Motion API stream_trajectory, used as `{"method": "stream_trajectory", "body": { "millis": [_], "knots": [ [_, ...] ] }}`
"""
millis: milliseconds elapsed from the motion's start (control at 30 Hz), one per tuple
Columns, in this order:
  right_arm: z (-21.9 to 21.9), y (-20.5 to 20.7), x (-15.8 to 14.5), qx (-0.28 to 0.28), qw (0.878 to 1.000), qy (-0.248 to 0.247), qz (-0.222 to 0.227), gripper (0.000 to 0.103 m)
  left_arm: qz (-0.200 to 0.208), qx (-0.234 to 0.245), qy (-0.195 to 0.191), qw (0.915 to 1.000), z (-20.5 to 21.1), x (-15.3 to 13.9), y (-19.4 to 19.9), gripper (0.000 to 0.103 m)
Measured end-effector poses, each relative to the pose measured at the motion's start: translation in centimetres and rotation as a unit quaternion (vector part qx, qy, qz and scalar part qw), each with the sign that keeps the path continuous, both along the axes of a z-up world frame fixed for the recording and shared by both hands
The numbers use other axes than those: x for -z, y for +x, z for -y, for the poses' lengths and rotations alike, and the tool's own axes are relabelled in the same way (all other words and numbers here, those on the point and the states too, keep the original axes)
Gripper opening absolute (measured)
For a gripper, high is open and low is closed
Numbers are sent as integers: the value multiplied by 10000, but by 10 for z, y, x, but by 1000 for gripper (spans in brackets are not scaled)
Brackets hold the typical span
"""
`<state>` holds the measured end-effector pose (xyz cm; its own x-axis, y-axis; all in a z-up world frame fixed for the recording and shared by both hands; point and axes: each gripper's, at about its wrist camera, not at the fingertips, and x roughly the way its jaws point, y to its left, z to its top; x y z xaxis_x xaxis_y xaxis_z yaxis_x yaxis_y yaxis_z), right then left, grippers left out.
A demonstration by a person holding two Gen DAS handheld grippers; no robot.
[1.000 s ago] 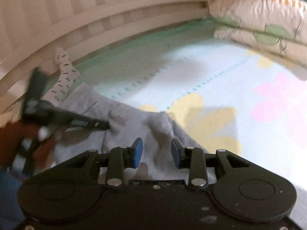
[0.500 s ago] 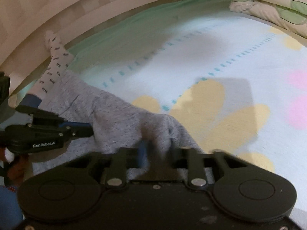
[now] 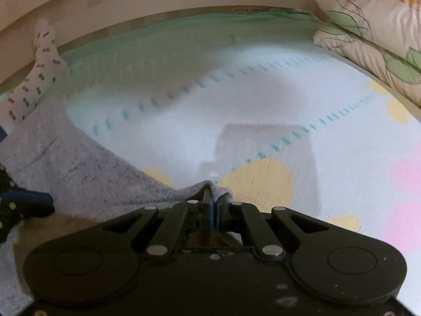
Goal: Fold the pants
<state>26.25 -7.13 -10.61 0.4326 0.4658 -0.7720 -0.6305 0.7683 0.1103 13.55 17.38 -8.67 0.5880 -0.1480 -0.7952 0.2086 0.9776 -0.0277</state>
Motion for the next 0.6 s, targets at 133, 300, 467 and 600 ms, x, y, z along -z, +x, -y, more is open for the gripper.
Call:
{"method": "stream_trajectory", "body": {
  "millis": [133,300,467,600],
  "knots": [
    [21,-9,-22,274,9985,83,473,19,-45,279,389,9988,-10,-1,3,4],
    [58,-51,-55,275,9971,346,628,20,-219,357,330,9986,-33,5,14,3],
    [88,-116,-59,15,9982,37,599,20,-347,-271,109,9990,-47,-2,20,3],
    [100,-174,-46,-353,9965,-413,637,22,-87,-468,32,9989,-53,-9,26,3]
  ]
}}
